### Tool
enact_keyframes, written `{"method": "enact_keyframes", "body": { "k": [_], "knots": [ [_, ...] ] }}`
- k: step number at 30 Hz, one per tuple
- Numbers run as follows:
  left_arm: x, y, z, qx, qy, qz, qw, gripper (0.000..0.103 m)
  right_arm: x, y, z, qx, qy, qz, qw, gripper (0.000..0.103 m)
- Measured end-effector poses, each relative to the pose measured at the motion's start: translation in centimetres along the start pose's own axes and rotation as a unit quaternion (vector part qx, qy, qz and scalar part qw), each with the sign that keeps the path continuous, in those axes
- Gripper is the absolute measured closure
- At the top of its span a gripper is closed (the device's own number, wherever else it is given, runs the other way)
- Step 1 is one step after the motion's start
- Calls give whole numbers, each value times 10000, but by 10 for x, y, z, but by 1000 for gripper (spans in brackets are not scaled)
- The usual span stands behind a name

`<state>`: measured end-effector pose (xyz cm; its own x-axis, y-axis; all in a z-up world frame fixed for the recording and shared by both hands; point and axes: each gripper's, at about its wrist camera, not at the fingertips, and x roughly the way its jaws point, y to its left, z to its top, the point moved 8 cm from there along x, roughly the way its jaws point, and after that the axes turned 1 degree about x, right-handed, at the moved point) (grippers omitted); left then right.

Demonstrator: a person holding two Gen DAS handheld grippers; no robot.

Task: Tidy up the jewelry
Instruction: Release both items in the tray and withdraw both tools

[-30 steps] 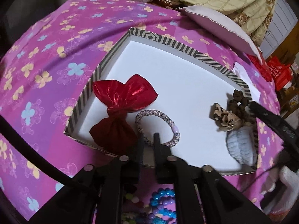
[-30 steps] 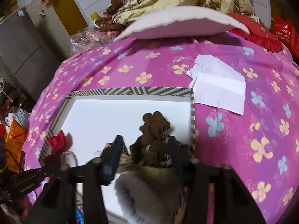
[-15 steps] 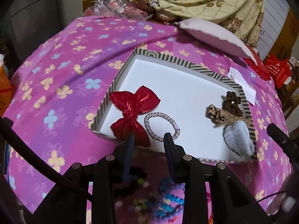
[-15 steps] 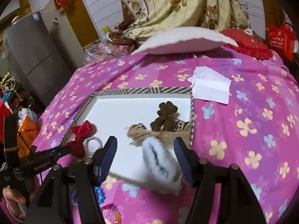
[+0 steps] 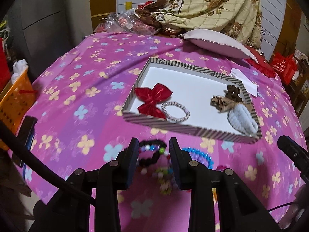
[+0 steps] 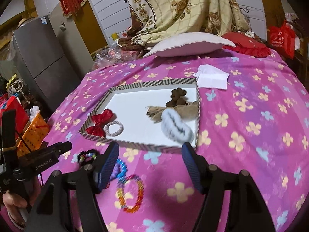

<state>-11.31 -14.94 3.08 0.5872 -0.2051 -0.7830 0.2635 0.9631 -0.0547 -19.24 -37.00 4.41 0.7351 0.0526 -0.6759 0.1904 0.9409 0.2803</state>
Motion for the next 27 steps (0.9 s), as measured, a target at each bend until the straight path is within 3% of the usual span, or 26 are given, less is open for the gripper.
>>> {"method": "enact_keyframes", "body": {
  "k": [12, 18, 27],
  "knots": [
    [-28, 15, -32, -75, -122, 141, 9998, 79, -17, 33, -42, -313, 139, -50, 9994, 32],
    [-38, 18, -40, -107, -184, 180, 9996, 79, -24, 51, -55, -751, 41, -192, 9970, 32],
    [-43, 22, -48, -86, -248, 286, 9992, 79, -24, 50, -67, -724, 233, -179, 9969, 32]
  ]
}}
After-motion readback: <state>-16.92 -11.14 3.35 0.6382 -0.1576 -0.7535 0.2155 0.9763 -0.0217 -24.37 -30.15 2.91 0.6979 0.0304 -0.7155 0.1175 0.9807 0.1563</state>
